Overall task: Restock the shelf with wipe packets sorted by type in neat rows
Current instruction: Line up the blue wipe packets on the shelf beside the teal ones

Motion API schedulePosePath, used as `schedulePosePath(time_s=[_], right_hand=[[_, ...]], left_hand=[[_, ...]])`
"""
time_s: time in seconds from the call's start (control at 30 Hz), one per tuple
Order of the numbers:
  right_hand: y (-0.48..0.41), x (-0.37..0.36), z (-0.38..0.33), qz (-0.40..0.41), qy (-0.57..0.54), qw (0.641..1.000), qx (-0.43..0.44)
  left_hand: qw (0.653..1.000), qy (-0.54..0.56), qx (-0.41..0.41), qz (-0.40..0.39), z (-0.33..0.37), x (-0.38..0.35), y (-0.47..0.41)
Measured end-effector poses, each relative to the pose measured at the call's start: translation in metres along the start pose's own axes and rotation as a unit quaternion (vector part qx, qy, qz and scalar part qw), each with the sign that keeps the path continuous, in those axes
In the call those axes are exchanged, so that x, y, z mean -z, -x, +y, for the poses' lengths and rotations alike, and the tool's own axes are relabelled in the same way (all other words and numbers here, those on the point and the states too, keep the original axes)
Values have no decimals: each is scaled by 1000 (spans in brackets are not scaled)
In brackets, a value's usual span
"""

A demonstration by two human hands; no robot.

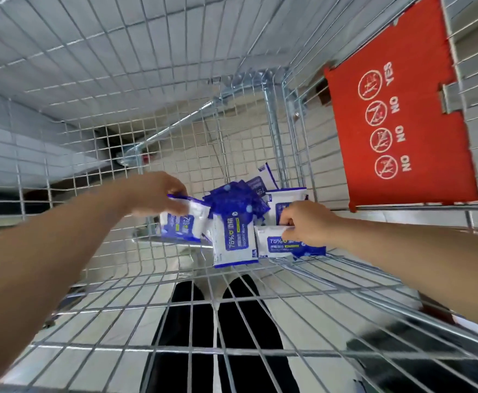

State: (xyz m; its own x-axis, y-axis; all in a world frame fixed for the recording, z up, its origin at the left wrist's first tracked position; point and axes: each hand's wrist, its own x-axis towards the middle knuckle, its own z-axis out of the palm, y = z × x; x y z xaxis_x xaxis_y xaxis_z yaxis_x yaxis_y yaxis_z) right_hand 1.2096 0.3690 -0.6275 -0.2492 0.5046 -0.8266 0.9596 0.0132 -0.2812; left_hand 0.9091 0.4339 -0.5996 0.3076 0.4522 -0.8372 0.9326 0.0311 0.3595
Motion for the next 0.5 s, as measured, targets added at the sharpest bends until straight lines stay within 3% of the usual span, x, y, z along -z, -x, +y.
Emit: schedulePosePath(time_s=[0.23, 0.4, 0.5], right_hand=[[8, 28, 4, 42, -46, 997, -39], [2, 29, 12, 153, -163, 971, -89], [-2, 24, 14, 161, -160, 969, -94]], left_hand=[[987, 155, 11, -41, 43, -4, -3], [993, 116, 6, 28, 56, -24, -15], [993, 102, -5, 61, 57, -37, -16]])
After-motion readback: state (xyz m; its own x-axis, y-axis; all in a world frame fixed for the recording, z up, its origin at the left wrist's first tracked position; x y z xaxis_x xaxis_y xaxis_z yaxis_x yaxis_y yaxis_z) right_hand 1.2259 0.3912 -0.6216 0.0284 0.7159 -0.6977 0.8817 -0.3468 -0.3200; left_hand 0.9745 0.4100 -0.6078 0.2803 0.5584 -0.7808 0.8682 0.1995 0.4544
